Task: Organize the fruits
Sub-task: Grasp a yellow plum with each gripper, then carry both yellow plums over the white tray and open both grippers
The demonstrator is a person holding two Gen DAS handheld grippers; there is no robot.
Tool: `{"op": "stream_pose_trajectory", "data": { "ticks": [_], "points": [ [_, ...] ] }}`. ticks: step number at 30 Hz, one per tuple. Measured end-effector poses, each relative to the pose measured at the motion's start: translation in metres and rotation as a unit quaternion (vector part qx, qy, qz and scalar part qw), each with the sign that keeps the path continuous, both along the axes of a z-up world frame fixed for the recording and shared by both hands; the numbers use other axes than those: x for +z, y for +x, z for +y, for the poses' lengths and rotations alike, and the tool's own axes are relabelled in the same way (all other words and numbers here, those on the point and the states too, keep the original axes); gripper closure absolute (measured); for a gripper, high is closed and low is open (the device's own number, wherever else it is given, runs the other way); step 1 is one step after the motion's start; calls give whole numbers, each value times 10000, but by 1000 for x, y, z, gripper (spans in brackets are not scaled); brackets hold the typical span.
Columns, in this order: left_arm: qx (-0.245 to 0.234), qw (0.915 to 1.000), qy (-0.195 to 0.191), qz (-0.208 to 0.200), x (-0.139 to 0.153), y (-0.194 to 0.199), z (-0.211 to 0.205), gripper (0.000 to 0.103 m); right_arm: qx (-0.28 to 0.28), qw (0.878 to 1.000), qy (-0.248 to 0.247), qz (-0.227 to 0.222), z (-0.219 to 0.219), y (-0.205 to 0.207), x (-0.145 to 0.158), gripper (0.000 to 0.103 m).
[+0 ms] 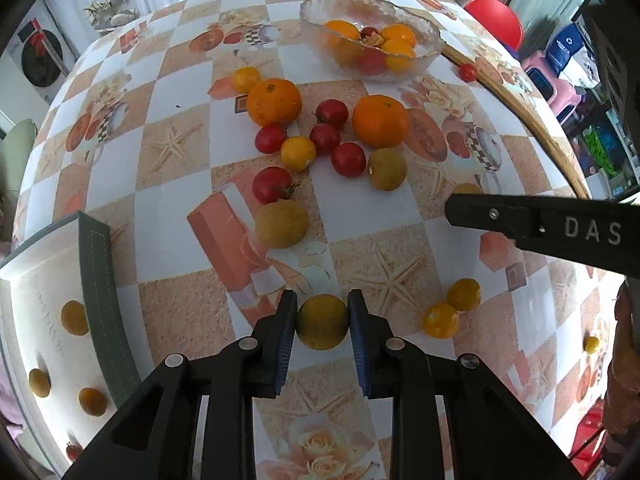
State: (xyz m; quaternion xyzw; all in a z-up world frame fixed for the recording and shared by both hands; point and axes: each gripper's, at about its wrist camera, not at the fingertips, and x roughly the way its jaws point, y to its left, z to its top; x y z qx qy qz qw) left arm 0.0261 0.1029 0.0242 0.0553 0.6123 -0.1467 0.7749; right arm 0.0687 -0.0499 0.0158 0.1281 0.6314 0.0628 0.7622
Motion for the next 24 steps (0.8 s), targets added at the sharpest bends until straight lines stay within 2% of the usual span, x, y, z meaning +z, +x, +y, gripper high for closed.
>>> {"op": "stream_pose_trajectory", "data": {
  "ticks": [11,24],
  "points": [
    [210,9994,-271,-25,23,-13,31,75,-29,9999,130,28,4,-26,14,72],
    [606,9977,-248,-156,46,-40,88,75,389,9991,133,-60,57,-41,37,72]
  ]
}}
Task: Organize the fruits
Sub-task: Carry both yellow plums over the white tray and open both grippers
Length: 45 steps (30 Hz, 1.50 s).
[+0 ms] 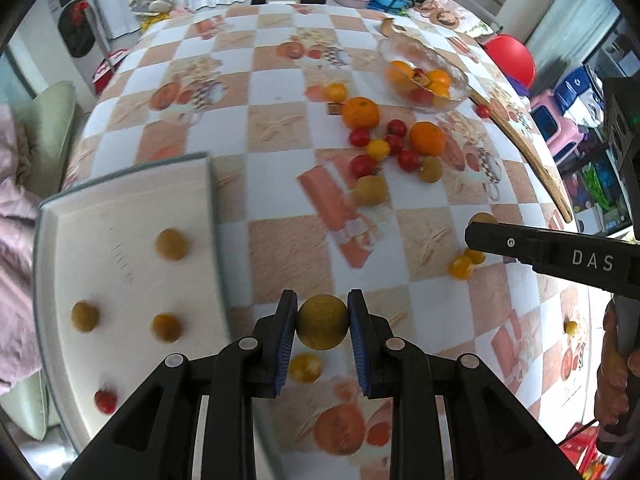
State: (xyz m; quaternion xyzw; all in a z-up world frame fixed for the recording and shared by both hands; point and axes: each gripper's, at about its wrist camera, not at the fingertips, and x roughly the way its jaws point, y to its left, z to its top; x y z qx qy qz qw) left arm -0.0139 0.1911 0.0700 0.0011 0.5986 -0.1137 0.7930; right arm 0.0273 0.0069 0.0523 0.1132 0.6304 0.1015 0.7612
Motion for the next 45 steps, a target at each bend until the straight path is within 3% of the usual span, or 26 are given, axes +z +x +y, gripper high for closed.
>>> {"op": "stream_pose_trajectory", "data": {
  "ticks": [16,24,30,42,44,45],
  "points": [
    [977,9946,341,105,-7,-56,118,75,1141,9934,92,17,132,-17,5,72],
    [1397,9884,534,256,-23,-80,163,75,1694,9853,99,176,192,-29,-9,72],
    [1502,9854,725,332,-40,-86,179,75,1940,9803,-3,370,220,-38,-29,72],
    [1297,9873,858,324,-48,-86,180,75,2109,9754,-314,556,242,-41,-55,71],
    [1253,9874,904,350,-49,-85,179,71,2135,9748,-315,561,244,-42,-56,68],
    [1254,9865,997,338,-48,-85,178,51,2148,9745,-281,582,245,-41,-55,61]
  ]
}}
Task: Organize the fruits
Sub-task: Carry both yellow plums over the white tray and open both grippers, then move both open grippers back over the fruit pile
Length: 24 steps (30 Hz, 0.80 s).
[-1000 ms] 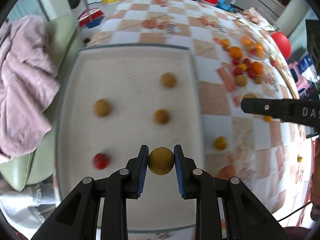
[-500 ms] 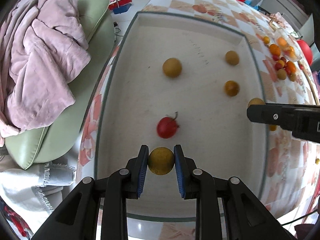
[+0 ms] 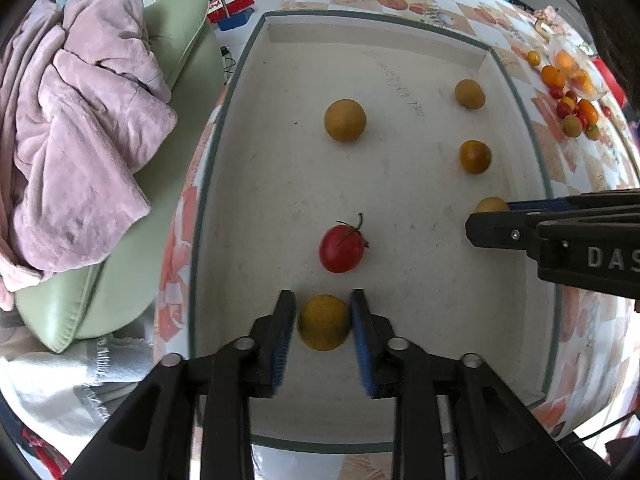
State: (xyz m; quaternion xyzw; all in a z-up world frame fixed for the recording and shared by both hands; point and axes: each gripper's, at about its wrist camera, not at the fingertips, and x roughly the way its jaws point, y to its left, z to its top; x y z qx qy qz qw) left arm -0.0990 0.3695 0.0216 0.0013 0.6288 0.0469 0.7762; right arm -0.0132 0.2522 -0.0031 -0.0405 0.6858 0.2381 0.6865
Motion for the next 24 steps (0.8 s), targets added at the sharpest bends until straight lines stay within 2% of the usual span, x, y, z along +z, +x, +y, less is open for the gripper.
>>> {"op": "stream_pose_trajectory", "data": {
  "ticks": [1,4,9,17,24],
  "points": [
    [11,10000,58,-35,1,0,1,30,25,10000,73,38,2,0,0,52],
    [-9,9999,-20,-138,5,-1,3,29,48,10000,65,-37,5,-1,5,36],
    [-68,10000,26,-45,4,0,3,29,-103,9995,289,-79,-5,0,19,25],
    [-204,9996,38,-172,17,9,-7,29,-647,9965,393,-347,-47,3,46,23],
    [-631,9973,-33,-381,34,28,-39,29,-1465,9888,79,-278,-125,2,38,23]
  ]
}}
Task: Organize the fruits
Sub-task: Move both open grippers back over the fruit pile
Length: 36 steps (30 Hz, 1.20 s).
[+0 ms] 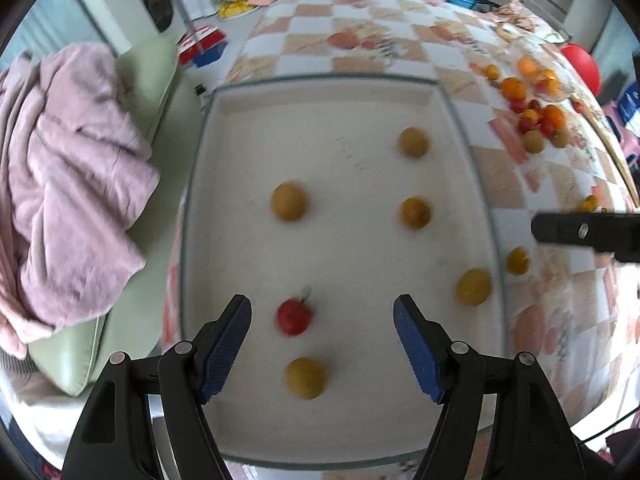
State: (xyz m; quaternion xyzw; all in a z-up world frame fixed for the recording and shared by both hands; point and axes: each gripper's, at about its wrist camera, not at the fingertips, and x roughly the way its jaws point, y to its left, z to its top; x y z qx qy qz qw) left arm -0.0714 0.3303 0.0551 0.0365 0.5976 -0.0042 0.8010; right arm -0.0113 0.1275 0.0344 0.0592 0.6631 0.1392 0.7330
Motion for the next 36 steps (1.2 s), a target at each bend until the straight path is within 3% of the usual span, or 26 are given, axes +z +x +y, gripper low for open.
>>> {"op": "stream_pose_trajectory", "data": {
  "ticks": [14,29,36],
  "points": [
    [-876,9953,-394,-147,26,53,-105,29,-1276,9914,-279,84,-120,3,-8,23],
    [-812,9952,-550,-25,-2,117,-173,29,-1249,9918,-145,-224,-152,72,-9,24],
    [-930,9946,-457,5,-18,128,-190,29,-1214,9924,71,-161,-152,101,-18,37]
  ]
}}
